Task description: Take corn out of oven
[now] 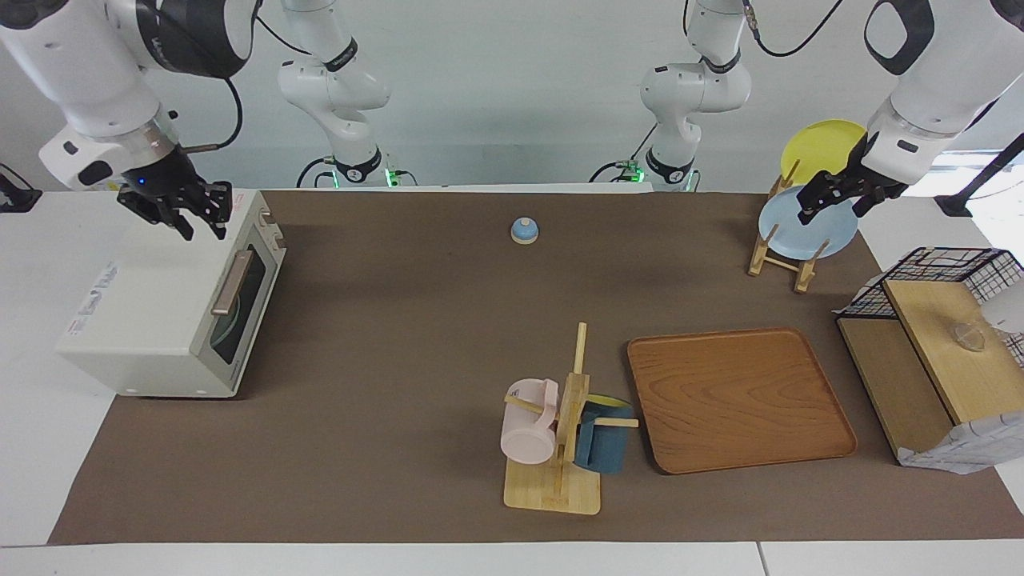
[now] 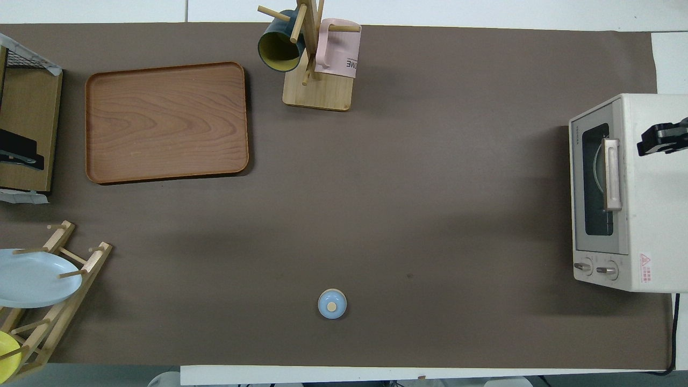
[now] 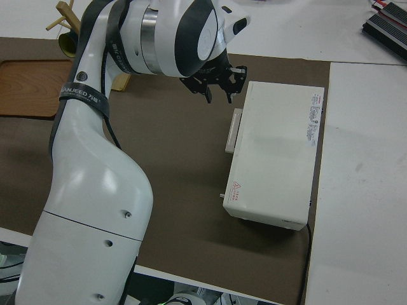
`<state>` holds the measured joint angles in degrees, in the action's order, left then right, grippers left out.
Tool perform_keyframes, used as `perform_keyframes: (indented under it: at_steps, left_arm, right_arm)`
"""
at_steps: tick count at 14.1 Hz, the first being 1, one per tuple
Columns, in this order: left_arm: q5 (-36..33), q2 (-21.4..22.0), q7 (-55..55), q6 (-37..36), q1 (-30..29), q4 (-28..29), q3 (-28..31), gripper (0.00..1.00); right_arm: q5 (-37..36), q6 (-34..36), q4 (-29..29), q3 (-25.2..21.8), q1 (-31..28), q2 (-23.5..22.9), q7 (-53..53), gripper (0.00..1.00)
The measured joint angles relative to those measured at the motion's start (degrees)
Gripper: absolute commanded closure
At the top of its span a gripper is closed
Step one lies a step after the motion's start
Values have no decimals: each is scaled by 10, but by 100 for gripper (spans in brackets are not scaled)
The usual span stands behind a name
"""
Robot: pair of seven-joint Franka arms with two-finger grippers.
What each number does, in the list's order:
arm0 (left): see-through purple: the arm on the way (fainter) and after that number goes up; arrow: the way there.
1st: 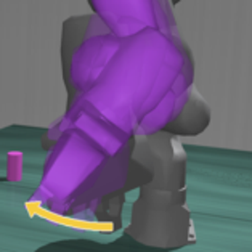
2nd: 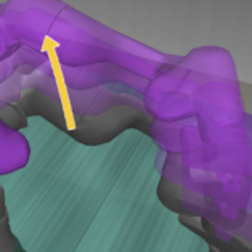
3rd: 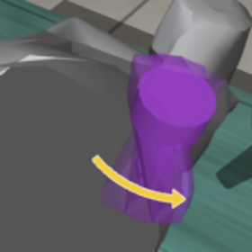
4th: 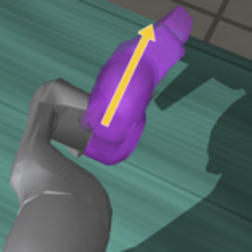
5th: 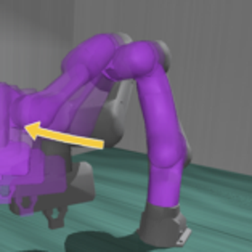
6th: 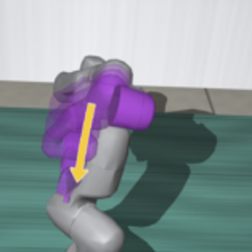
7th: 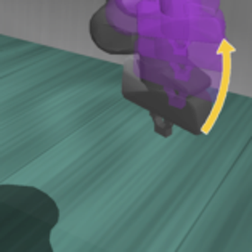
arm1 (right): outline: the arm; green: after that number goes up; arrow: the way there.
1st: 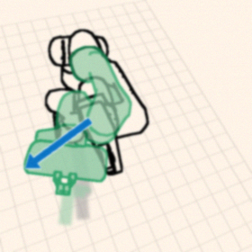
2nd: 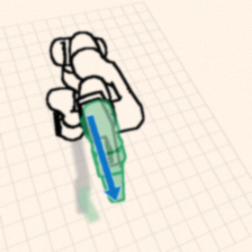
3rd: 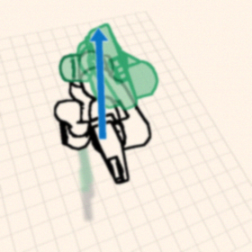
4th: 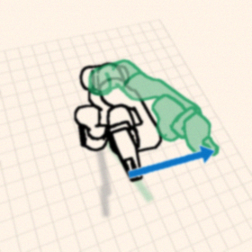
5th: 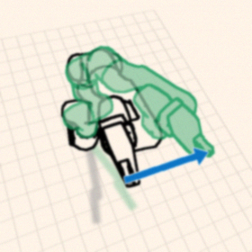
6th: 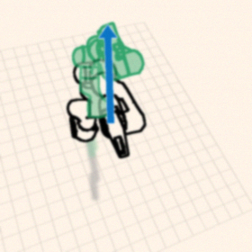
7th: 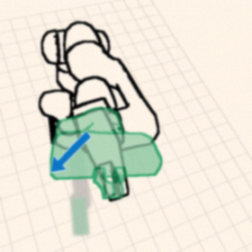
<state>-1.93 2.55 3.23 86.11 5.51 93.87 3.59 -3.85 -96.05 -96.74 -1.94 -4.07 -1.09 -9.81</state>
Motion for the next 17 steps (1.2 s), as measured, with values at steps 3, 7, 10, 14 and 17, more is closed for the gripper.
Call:
perform_keyframes:
  at_steps: [3,7,10,14,17]
  left_arm:
    - [0,0,0,0,0,0,0,0]
    - [0,0,0,0,0,0,0,0]
    - [0,0,0,0,0,0,0,0]
    - [0,0,0,0,0,0,0,0]
    - [0,0,0,0,0,0,0,0]
  right_arm:
    - [-18,-42,-47,0,0,-12,-1,100]
    - [-50,-60,-76,0,0,-14,-1,100]
    - [-59,-69,-90,-1,0,-14,0,100]
    - [-64,-81,-103,-1,0,-16,8,100]
    - [-65,-102,-120,0,0,-11,10,100]
